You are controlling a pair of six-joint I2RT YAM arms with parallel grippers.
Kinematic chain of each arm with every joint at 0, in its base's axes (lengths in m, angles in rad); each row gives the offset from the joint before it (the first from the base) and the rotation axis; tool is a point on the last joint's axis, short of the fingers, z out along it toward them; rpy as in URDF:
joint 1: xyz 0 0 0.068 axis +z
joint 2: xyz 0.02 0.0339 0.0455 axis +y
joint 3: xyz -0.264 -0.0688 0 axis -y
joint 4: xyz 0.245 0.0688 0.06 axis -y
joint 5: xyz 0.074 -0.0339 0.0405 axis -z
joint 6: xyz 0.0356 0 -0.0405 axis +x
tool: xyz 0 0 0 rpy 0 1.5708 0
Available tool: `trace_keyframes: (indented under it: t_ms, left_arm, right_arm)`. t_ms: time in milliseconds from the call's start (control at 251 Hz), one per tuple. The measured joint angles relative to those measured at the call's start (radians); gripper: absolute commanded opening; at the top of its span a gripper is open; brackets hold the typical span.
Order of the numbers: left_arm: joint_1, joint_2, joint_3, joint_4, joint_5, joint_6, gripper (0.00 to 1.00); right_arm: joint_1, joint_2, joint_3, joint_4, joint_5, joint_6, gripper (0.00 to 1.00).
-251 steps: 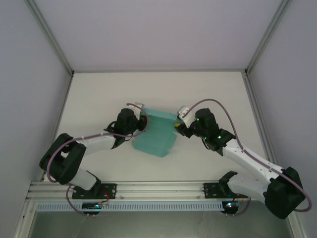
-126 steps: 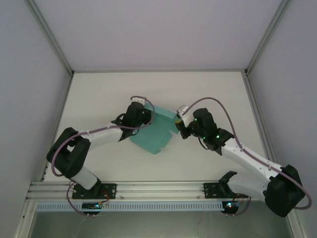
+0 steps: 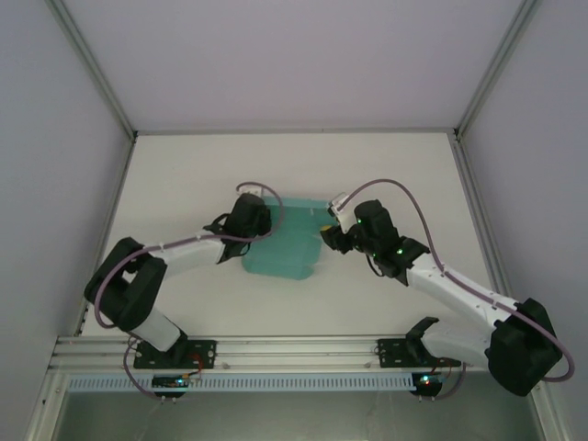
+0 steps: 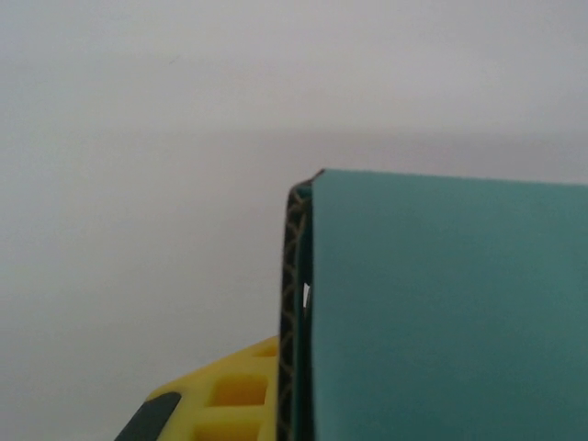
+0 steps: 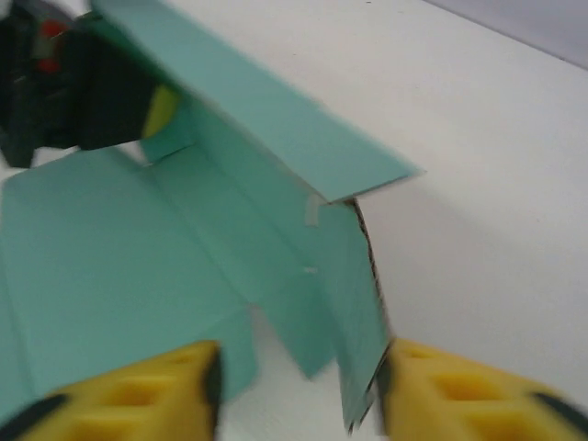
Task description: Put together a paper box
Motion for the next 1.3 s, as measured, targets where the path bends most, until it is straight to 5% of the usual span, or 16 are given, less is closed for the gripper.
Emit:
trace_keyframes:
  t_ms: [108, 567, 1058, 1297]
  left_arm:
    - [-0.008, -0.072, -0.071, -0.015, -0.008, -0.033, 0.0]
    - [-0.04, -0.197, -0.114, -0.023, -0.059, -0.066, 0.0]
    - [-0.04, -0.207, -0.126, -0.086, -0.088, -0.101, 0.0]
    - [-0.024, -0.224, -0.127, -0.105, -0.038, -0.061, 0.0]
  right_arm:
    - [-0.003, -0.018, -0.002, 0.003, 0.046, 0.032, 0.99]
    - [-0.034, -0.101, 0.027, 0.073, 0.063, 0.184, 0.99]
    - [-0.034, 0.116, 0.129, 0.02, -0.029, 0.231, 0.97]
    - [-0.042, 0.081, 0.134, -0.027, -0.06, 0.235, 0.99]
